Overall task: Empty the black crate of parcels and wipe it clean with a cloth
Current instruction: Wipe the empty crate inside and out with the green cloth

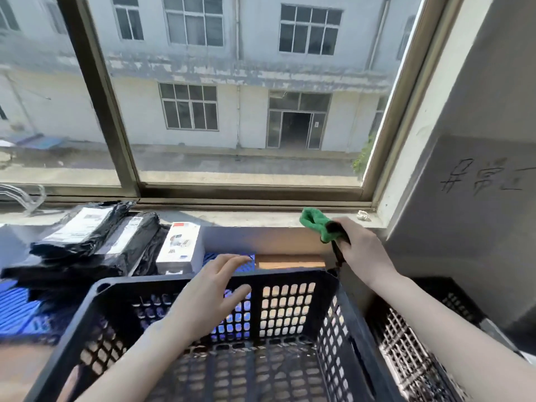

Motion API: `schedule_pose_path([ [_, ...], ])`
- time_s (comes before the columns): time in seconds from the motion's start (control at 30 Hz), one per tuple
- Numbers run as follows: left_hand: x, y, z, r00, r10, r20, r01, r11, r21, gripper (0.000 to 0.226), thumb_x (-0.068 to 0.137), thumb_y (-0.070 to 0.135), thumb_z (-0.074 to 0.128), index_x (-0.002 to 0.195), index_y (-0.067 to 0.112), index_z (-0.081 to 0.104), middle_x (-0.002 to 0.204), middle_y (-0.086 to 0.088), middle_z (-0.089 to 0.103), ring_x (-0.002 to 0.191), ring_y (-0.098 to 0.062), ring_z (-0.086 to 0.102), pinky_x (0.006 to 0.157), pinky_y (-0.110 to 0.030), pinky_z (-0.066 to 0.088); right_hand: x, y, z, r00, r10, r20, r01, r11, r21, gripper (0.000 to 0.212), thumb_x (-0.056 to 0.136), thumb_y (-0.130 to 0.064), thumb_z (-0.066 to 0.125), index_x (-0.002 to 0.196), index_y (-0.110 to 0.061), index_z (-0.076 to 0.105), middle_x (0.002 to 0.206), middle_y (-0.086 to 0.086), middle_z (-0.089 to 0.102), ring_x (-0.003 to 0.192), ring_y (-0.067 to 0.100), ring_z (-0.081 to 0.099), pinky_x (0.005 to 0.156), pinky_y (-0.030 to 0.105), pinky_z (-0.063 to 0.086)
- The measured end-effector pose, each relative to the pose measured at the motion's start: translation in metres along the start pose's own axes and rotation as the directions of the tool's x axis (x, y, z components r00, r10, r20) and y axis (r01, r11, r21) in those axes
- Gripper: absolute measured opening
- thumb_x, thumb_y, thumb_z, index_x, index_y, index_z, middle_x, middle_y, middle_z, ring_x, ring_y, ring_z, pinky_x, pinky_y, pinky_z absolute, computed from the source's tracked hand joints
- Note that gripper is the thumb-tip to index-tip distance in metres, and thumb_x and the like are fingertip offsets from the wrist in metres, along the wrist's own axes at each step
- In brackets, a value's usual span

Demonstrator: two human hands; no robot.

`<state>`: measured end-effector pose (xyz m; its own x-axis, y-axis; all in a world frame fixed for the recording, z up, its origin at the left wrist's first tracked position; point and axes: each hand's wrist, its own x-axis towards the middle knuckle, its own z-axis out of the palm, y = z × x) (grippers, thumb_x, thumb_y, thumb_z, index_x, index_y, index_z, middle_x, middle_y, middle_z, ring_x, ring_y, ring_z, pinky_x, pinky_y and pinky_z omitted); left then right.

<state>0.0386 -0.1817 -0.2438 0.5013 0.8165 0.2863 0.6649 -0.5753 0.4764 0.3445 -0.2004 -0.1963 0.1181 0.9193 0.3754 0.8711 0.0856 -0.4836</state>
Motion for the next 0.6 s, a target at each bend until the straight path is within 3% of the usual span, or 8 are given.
schedule_pose_path([
  [0.27,-0.121,-0.049,-0.077,0.994,-0.091,-0.055,0.09,0.996,-0.005,0.046,0.095,0.044,0.054,0.138,0.041,0.04,0.132,0.027,0.04,0.123,0.004,0.039,0.098,-0.02,0.035,-0.058,-0.106,0.006,0.99,-0.065,-0.122,0.073,0.996,0.058,0.028,0.093,-0.008,0.057,0.12,-0.014,0.056,0.107,0.004,0.066,0.092,0.02,0.057,0.076,0.026,0.038],
  [0.4,-0.171,-0.061,-0.099,0.979,-0.175,-0.104,0.175,0.985,-0.01,0.047,0.093,0.039,0.058,0.138,0.037,0.043,0.132,0.024,0.043,0.122,0.001,0.042,0.101,-0.023,0.037,-0.088,-0.15,0.016,0.989,-0.135,-0.06,0.141,0.984,0.109,0.029,0.092,-0.007,0.059,0.119,-0.015,0.056,0.102,-0.001,0.064,0.09,0.013,0.055,0.076,0.022,0.038],
  [0.53,-0.222,-0.064,-0.109,0.941,-0.285,-0.184,0.285,0.958,-0.026,0.046,0.091,0.032,0.064,0.135,0.028,0.049,0.128,0.018,0.047,0.12,-0.004,0.044,0.105,-0.03,0.039,-0.115,-0.184,0.034,0.974,-0.226,0.007,0.22,0.955,0.198,0.032,0.091,-0.006,0.061,0.12,-0.019,0.057,0.105,-0.004,0.066,0.093,0.01,0.059,0.075,0.005,0.037],
  [0.6,-0.245,-0.06,-0.11,0.912,-0.358,-0.199,0.353,0.934,-0.06,0.048,0.091,0.032,0.064,0.136,0.029,0.047,0.129,0.017,0.047,0.122,-0.007,0.045,0.104,-0.028,0.038,-0.127,-0.2,0.046,0.966,-0.255,0.05,0.236,0.939,0.249,0.034,0.091,-0.006,0.06,0.122,-0.019,0.056,0.109,-0.005,0.065,0.097,0.009,0.06,0.078,0.007,0.039],
])
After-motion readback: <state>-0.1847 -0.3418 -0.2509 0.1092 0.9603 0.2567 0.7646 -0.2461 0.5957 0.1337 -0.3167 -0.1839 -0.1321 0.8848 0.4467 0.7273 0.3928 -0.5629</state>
